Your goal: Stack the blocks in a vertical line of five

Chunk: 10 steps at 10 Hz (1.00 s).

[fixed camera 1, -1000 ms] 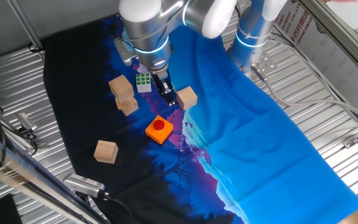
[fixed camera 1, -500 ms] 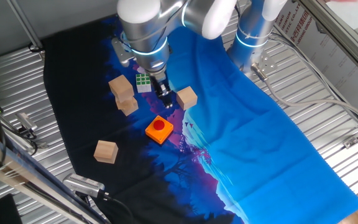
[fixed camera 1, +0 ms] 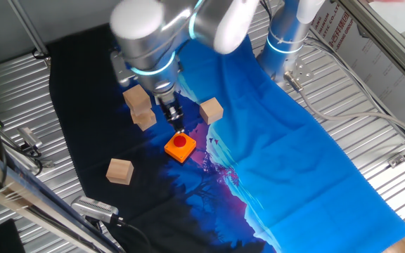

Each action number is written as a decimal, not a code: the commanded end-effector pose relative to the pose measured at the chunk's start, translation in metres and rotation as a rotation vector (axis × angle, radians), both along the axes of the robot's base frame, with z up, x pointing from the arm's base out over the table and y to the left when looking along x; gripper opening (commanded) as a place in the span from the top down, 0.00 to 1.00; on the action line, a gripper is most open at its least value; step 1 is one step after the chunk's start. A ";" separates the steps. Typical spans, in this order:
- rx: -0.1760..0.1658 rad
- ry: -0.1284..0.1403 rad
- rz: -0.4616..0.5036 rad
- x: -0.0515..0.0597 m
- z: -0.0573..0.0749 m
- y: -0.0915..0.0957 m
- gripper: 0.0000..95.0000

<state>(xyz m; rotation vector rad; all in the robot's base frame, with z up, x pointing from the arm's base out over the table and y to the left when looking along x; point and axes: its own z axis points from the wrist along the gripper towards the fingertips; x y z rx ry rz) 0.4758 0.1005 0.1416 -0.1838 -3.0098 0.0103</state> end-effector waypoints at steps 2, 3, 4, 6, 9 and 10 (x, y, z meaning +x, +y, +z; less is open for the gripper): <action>0.002 0.003 0.041 0.025 0.011 -0.012 1.00; 0.003 0.008 0.040 0.032 0.014 -0.013 1.00; 0.002 0.018 0.047 0.048 0.020 -0.016 1.00; 0.006 0.018 0.050 0.061 0.022 -0.017 1.00; 0.006 0.016 0.056 0.065 0.022 -0.014 1.00; 0.008 0.016 0.057 0.066 0.023 -0.013 1.00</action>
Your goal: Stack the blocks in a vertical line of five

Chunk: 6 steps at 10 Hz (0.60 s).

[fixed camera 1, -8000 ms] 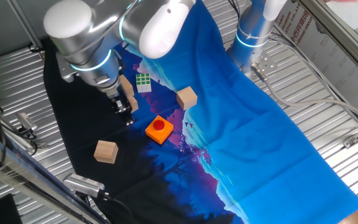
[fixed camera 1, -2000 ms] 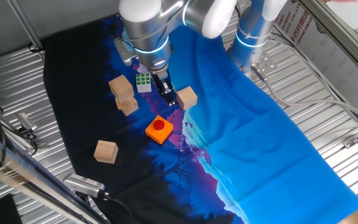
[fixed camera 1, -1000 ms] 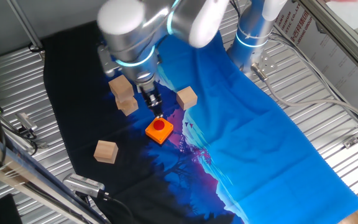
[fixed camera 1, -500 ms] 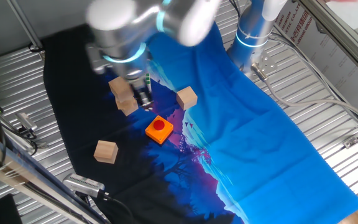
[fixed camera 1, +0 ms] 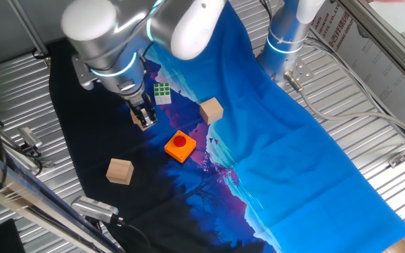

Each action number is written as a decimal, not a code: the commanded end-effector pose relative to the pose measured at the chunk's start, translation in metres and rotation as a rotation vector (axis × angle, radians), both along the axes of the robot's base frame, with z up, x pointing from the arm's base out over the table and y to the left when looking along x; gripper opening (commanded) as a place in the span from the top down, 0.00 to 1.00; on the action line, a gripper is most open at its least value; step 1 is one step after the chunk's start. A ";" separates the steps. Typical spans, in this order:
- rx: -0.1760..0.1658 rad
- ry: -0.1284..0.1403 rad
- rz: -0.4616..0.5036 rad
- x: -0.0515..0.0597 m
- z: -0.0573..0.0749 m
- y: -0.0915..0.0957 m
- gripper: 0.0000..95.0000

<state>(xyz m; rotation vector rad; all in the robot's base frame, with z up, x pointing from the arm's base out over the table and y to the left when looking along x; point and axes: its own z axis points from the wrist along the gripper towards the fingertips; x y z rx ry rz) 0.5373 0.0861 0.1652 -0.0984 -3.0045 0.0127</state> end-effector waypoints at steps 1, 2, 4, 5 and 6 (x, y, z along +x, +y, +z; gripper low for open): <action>0.006 0.009 0.001 0.005 0.000 0.002 1.00; 0.005 0.010 0.004 0.005 0.000 0.002 1.00; 0.010 0.009 0.005 0.005 0.000 0.002 1.00; 0.009 0.009 0.005 0.005 0.000 0.002 1.00; 0.008 0.009 0.004 0.004 0.000 0.003 1.00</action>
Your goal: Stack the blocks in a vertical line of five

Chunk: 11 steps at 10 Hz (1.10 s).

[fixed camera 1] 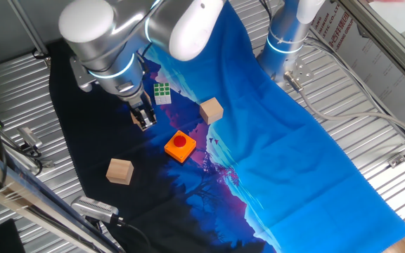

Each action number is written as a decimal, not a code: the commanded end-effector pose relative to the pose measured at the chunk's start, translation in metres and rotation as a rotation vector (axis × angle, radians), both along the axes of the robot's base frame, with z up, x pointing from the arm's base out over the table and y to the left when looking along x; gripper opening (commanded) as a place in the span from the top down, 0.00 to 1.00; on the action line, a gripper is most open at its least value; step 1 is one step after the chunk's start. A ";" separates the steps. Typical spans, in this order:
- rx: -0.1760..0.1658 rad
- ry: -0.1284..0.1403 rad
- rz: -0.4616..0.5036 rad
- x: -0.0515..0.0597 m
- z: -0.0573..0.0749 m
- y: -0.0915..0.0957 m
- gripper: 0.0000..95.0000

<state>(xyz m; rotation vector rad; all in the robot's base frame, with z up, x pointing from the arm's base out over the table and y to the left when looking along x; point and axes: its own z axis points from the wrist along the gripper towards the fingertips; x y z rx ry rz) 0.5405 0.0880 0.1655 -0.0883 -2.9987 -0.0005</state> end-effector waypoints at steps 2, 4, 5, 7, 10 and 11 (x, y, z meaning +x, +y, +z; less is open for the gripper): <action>-0.016 0.009 -0.008 -0.005 0.006 0.004 1.00; -0.028 0.006 -0.018 -0.036 0.015 0.009 1.00; -0.029 0.007 -0.019 -0.052 0.016 0.005 1.00; -0.030 0.005 -0.008 -0.081 0.012 -0.010 1.00; -0.034 -0.018 -0.020 -0.129 -0.014 -0.021 1.00; -0.036 -0.022 -0.030 -0.140 -0.024 -0.016 1.00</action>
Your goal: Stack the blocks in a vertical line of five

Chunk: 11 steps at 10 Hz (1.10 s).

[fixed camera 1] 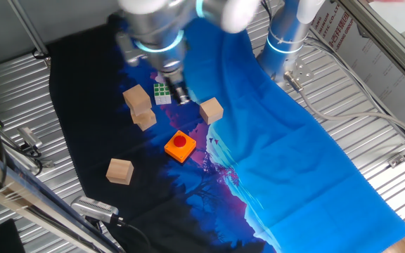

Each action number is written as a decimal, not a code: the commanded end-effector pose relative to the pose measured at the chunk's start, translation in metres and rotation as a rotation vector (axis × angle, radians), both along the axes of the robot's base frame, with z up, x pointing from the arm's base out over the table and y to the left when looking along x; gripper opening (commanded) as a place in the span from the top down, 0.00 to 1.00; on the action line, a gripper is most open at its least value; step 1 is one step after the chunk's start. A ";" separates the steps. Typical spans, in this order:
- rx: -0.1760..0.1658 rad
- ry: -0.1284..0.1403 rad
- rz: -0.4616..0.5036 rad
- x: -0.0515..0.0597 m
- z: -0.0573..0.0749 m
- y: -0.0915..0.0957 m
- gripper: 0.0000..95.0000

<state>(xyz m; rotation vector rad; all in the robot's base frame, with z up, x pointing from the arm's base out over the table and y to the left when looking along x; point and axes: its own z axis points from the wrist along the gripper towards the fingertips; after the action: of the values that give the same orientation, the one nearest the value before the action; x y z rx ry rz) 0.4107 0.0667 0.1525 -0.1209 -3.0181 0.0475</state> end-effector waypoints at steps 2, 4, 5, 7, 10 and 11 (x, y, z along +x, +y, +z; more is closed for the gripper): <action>-0.002 -0.007 -0.025 -0.031 -0.035 0.018 1.00; -0.002 -0.005 -0.024 -0.049 -0.055 0.019 1.00; 0.001 0.000 -0.021 -0.057 -0.060 0.013 1.00; -0.005 0.000 -0.021 -0.058 -0.060 0.012 1.00; -0.007 -0.012 -0.003 -0.060 -0.058 0.011 0.40; -0.003 -0.010 0.011 -0.062 -0.059 0.009 0.00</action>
<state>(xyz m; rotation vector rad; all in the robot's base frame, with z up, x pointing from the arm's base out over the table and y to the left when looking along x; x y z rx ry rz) 0.3500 0.0761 0.0906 -0.1238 -3.0350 0.0638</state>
